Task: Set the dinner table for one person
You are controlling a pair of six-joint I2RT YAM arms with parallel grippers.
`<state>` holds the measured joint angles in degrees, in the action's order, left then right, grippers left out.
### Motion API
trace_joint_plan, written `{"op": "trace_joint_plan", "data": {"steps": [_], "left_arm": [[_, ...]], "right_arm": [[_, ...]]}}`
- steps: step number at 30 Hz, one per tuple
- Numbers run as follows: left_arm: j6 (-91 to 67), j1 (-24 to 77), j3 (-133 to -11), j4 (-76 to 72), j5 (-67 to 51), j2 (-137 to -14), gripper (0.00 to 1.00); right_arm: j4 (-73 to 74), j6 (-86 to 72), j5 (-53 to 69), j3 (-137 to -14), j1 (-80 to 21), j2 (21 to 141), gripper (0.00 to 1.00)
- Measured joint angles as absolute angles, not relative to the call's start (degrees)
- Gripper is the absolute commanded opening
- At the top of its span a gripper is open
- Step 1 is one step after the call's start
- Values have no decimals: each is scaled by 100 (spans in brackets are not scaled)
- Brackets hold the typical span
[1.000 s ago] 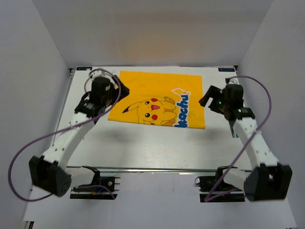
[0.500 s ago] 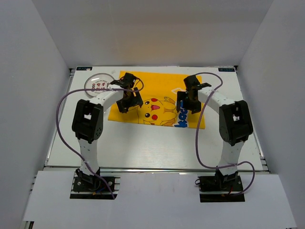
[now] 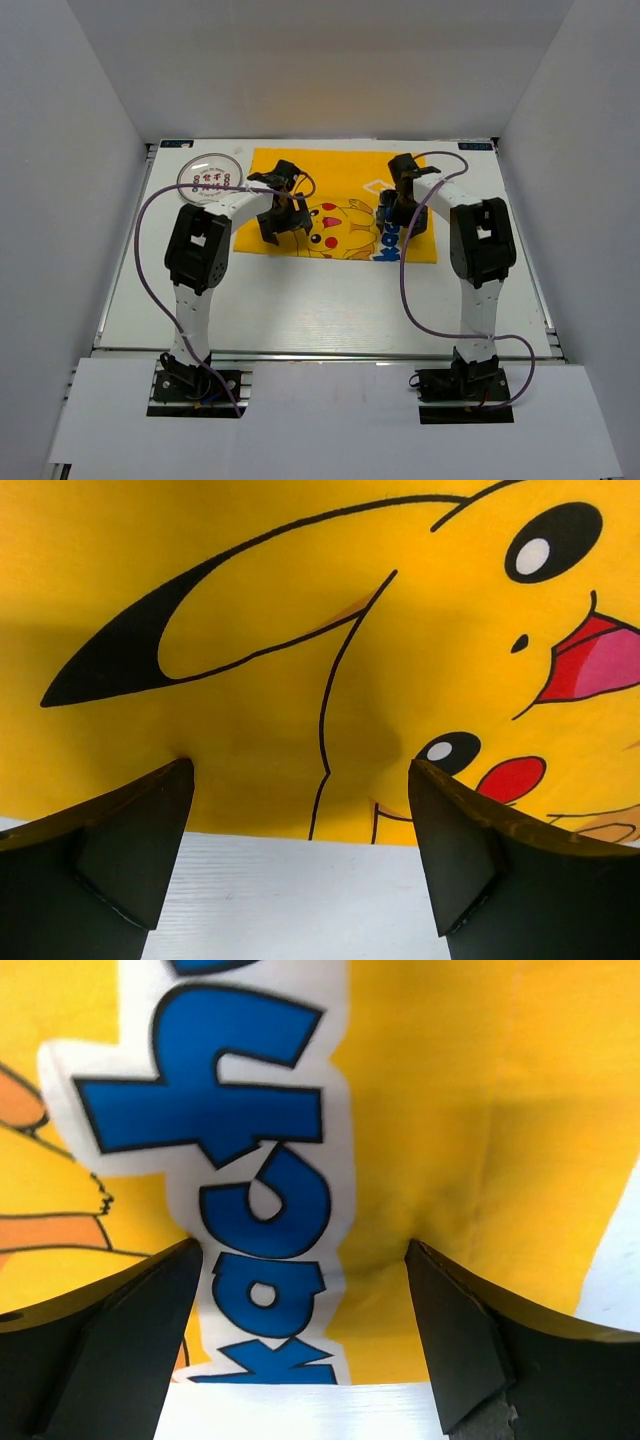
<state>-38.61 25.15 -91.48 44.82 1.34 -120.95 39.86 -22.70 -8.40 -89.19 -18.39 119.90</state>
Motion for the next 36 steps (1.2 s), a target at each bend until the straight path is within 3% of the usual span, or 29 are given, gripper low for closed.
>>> {"op": "trace_joint_plan", "data": {"steps": [8, 19, 36], "left_arm": [[-3863, 2510, -9747, 4556, -202, -12455, 98], [-3953, 2508, -9673, 4320, -403, -12431, 98], [-4012, 2517, -9264, 3979, -399, -12175, 98]], "right_arm": [[4200, -1957, -821, -9629, -1358, 12427, 89], [4495, -1559, -432, -10444, -1076, 12899, 89], [4447, -1468, -386, -10385, -1072, 12870, 89]]}}
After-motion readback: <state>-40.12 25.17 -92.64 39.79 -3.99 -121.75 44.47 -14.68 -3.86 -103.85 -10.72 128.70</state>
